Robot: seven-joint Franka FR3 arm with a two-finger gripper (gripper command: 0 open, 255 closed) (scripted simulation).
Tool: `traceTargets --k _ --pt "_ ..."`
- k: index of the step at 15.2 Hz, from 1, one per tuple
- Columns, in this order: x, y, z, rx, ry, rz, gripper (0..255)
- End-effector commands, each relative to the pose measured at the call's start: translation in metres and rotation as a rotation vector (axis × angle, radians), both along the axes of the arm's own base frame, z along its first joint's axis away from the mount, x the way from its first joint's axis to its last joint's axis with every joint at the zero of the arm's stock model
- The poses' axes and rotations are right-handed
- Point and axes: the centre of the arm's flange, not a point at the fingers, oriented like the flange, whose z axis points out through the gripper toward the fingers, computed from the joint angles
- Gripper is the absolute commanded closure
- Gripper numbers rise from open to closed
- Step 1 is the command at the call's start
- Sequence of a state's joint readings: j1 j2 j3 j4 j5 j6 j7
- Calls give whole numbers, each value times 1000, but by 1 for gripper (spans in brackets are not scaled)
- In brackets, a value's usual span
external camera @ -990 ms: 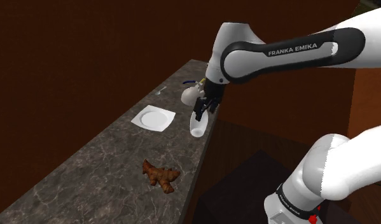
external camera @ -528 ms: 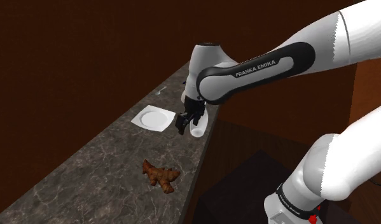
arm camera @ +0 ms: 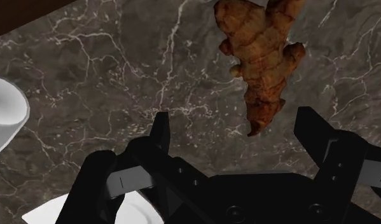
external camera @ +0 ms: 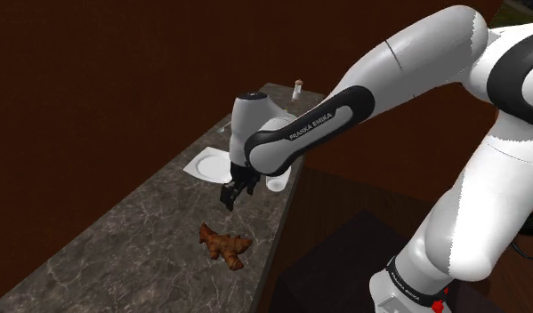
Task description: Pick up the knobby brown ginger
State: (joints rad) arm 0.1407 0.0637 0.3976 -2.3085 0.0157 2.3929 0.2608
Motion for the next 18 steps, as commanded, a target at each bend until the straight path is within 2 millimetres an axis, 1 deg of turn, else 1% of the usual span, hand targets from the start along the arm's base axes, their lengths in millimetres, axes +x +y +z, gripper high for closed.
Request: traceTargets --k 1,10,11,17,18 --pt "8 18 -23 -4 6 14 0" --pt "34 94 -115 -26 36 78 0" --pt "34 95 -115 -26 36 78 0" --pt "34 95 -147 -26 36 78 0" --pt "34 95 -155 -26 36 78 0"
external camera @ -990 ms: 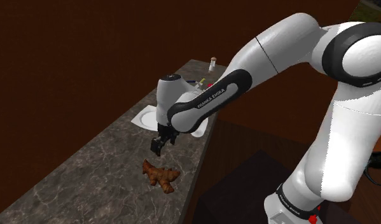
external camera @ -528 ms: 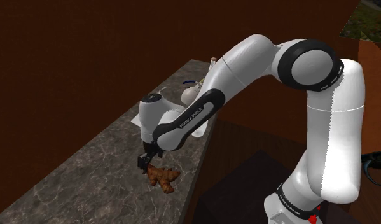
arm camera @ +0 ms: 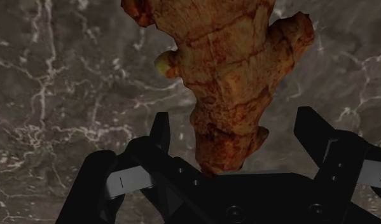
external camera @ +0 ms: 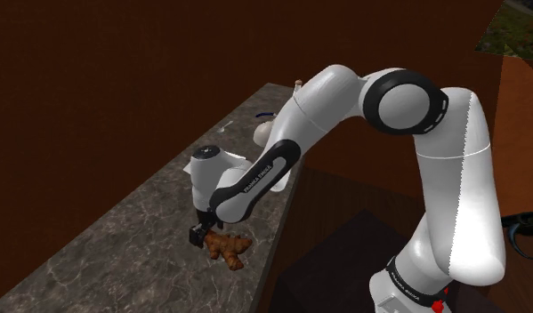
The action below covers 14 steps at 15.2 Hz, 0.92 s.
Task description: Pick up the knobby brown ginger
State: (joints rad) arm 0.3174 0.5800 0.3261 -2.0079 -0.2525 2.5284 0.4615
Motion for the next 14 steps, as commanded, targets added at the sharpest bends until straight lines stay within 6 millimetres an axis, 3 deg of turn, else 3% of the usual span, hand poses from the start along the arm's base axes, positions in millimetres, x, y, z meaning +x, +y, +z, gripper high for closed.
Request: traceTargets --k 1,2,3,12,14 --pt "-1 0 -7 0 0 0 0" --pt "-1 0 -7 0 0 0 0" --pt "-1 0 -8 0 0 0 255" --pt "-1 0 -7 0 0 0 255" --pt "-1 0 3 0 0 0 255"
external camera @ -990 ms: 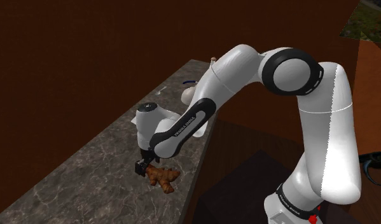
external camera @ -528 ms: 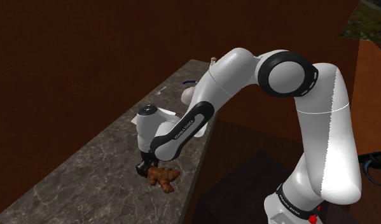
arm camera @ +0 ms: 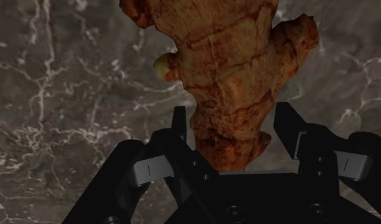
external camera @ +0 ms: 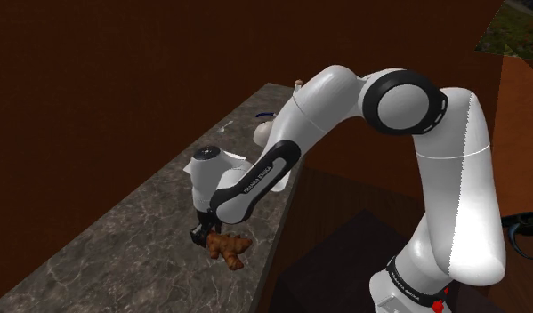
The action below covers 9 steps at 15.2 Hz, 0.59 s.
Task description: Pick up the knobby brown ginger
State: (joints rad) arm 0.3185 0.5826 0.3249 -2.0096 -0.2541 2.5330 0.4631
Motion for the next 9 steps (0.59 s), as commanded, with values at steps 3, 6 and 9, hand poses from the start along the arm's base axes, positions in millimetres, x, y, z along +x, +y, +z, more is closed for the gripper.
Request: traceTargets --k 3,6,9 --pt "0 0 21 0 0 0 255" --pt "0 0 37 0 0 0 255" --pt "0 0 53 0 0 0 255"
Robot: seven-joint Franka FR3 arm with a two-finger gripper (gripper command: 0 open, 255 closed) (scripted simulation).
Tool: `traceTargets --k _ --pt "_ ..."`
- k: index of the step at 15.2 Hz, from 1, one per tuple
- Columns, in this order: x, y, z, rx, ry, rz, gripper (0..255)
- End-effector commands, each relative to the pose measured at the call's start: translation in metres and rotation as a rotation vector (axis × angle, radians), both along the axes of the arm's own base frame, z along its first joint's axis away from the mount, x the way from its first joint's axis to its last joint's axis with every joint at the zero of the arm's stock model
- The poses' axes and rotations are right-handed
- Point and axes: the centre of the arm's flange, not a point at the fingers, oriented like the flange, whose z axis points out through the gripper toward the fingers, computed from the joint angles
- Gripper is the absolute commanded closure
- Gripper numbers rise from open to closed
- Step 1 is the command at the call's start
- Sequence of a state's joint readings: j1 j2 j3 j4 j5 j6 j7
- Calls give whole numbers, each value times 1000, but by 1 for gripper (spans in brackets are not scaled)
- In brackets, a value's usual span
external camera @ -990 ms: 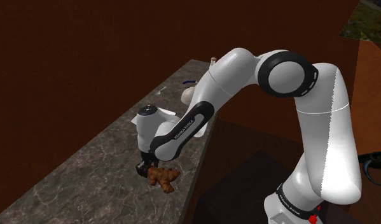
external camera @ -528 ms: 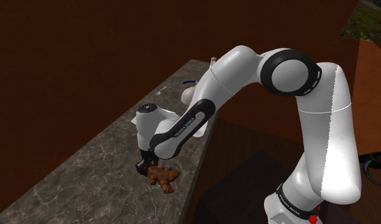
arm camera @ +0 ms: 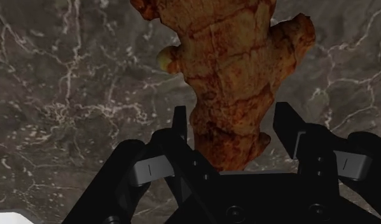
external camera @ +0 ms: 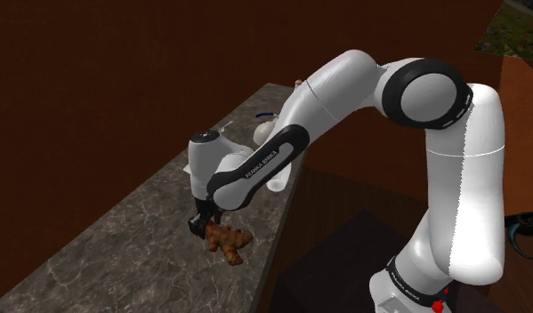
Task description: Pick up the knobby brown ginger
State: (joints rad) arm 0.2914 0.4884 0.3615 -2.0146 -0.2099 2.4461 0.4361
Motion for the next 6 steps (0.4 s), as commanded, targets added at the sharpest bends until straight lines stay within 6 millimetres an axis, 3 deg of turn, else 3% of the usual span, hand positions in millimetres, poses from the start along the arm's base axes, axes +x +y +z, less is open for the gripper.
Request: traceTargets --k 1,6 --pt "-2 -1 10 0 0 0 255" --pt "-2 -1 27 0 0 0 255"
